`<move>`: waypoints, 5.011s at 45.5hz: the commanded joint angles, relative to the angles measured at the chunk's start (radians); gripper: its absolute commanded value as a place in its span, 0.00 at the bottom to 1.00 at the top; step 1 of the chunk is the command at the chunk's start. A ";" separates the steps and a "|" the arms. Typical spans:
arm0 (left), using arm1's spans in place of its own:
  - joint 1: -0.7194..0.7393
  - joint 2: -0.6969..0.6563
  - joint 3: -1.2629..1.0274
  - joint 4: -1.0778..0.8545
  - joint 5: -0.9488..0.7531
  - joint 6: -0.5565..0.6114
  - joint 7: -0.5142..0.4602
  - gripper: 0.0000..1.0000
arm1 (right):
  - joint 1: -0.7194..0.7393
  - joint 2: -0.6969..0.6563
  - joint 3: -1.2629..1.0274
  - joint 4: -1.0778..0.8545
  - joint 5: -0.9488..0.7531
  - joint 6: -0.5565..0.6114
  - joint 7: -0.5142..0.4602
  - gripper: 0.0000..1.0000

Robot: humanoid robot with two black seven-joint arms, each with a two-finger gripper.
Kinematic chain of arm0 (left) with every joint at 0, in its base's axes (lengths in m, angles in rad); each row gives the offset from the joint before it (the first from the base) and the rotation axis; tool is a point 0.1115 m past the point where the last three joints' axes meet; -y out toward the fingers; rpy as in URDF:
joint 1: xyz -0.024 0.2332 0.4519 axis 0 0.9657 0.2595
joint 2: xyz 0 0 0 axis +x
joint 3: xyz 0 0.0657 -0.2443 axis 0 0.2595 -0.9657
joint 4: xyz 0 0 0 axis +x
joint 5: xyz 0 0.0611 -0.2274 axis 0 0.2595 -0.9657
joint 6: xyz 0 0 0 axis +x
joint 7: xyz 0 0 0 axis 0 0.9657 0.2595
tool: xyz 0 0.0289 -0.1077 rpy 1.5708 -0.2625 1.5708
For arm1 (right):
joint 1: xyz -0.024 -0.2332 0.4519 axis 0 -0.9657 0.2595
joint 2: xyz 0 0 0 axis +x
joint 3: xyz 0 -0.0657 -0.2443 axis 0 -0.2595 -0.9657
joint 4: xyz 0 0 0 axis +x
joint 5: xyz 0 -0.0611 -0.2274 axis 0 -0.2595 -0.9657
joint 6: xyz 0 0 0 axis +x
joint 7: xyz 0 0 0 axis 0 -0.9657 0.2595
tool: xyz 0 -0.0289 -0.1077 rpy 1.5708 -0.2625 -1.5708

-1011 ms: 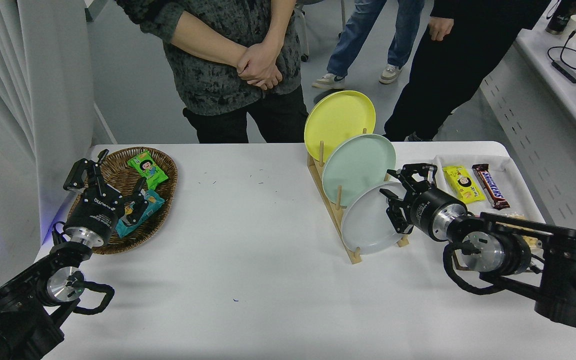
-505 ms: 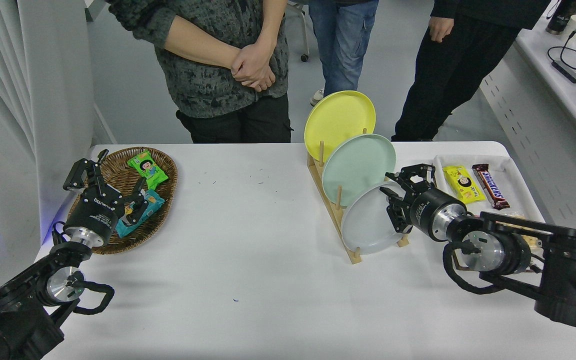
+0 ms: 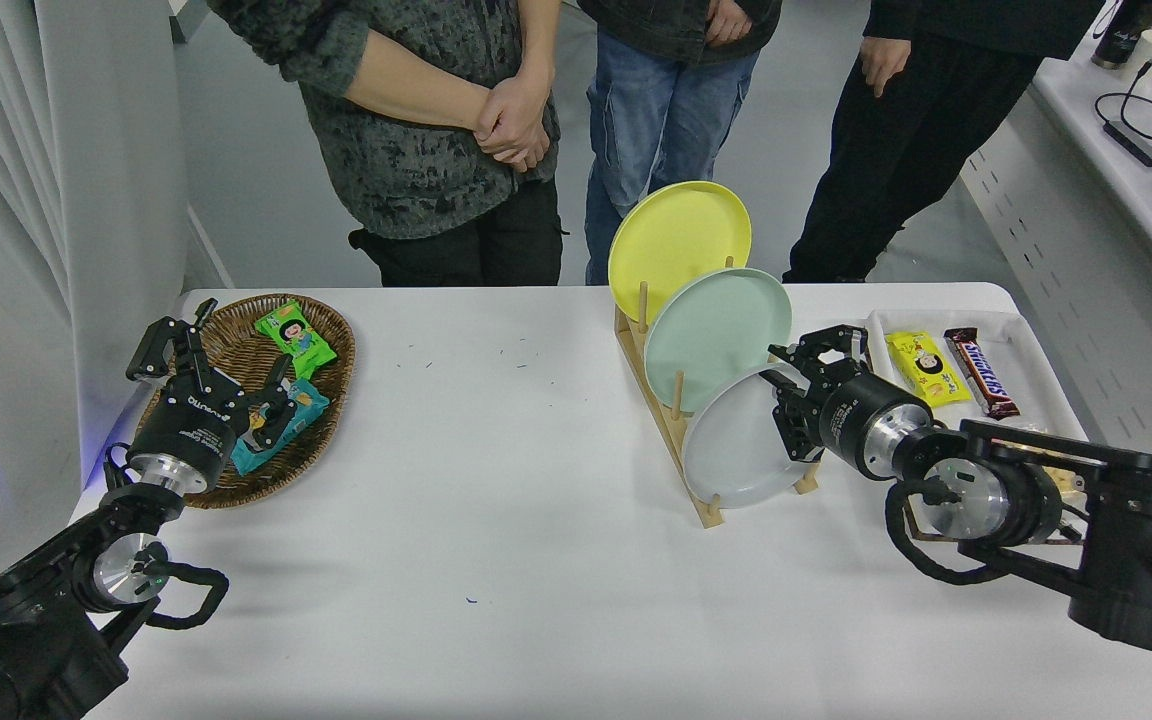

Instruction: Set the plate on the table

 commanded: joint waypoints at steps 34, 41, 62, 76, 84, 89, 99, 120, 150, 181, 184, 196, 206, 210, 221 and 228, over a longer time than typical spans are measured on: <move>0.000 0.000 0.000 0.000 0.000 -0.001 0.000 0.98 | 0.035 -0.015 0.001 0.013 0.001 0.000 -0.019 0.11; 0.000 -0.001 0.000 0.000 0.000 0.000 0.000 0.98 | 0.043 -0.035 0.000 0.033 0.001 -0.002 -0.027 0.08; 0.000 -0.001 0.000 0.000 0.000 0.000 0.000 0.98 | 0.147 -0.129 -0.072 0.084 0.001 0.020 -0.042 0.00; 0.000 0.000 0.000 0.000 0.000 -0.001 0.000 0.98 | 0.242 -0.179 -0.072 0.143 0.012 0.020 -0.110 0.00; 0.000 0.000 0.000 0.000 0.000 -0.001 0.000 0.98 | 0.282 -0.184 -0.072 0.143 0.046 0.020 -0.150 0.00; 0.000 -0.001 0.000 0.000 0.000 0.000 0.000 0.98 | 0.331 -0.199 -0.068 0.142 0.110 0.020 -0.214 0.00; 0.000 0.000 0.000 0.000 0.000 0.000 0.000 0.98 | 0.385 -0.219 -0.059 0.131 0.161 0.005 -0.286 0.00; 0.000 0.000 -0.001 0.000 0.000 0.000 -0.002 0.98 | 0.449 -0.241 -0.052 -0.021 0.201 -0.020 -0.427 0.00; 0.000 -0.001 0.000 0.000 0.000 -0.001 0.000 0.98 | 0.531 -0.385 -0.556 0.051 0.828 0.364 -0.294 0.00; 0.000 -0.001 0.000 0.000 0.000 -0.001 0.000 0.98 | 0.245 -0.307 -0.405 0.139 1.071 0.310 -0.191 0.00; 0.000 -0.001 0.000 0.000 0.000 -0.001 0.000 0.98 | 0.186 -0.288 -0.350 0.140 1.110 0.304 -0.190 0.00; 0.000 0.000 0.000 0.000 0.000 -0.001 -0.002 0.98 | 0.012 -0.215 -0.172 0.145 1.189 0.224 -0.191 0.00; 0.000 0.000 0.000 0.000 0.000 -0.001 -0.002 0.98 | -0.061 -0.149 -0.106 0.145 1.192 0.212 -0.191 0.00; 0.000 0.000 0.000 0.000 0.000 -0.001 -0.002 0.98 | -0.104 -0.132 -0.057 0.148 1.195 0.209 -0.193 0.00; 0.000 -0.001 0.000 0.000 0.000 -0.001 -0.002 0.98 | -0.161 -0.071 -0.012 0.151 1.218 0.196 -0.197 0.00; 0.000 -0.001 0.000 0.000 0.000 -0.001 -0.002 0.98 | -0.173 -0.078 -0.002 0.177 1.238 0.192 -0.217 0.00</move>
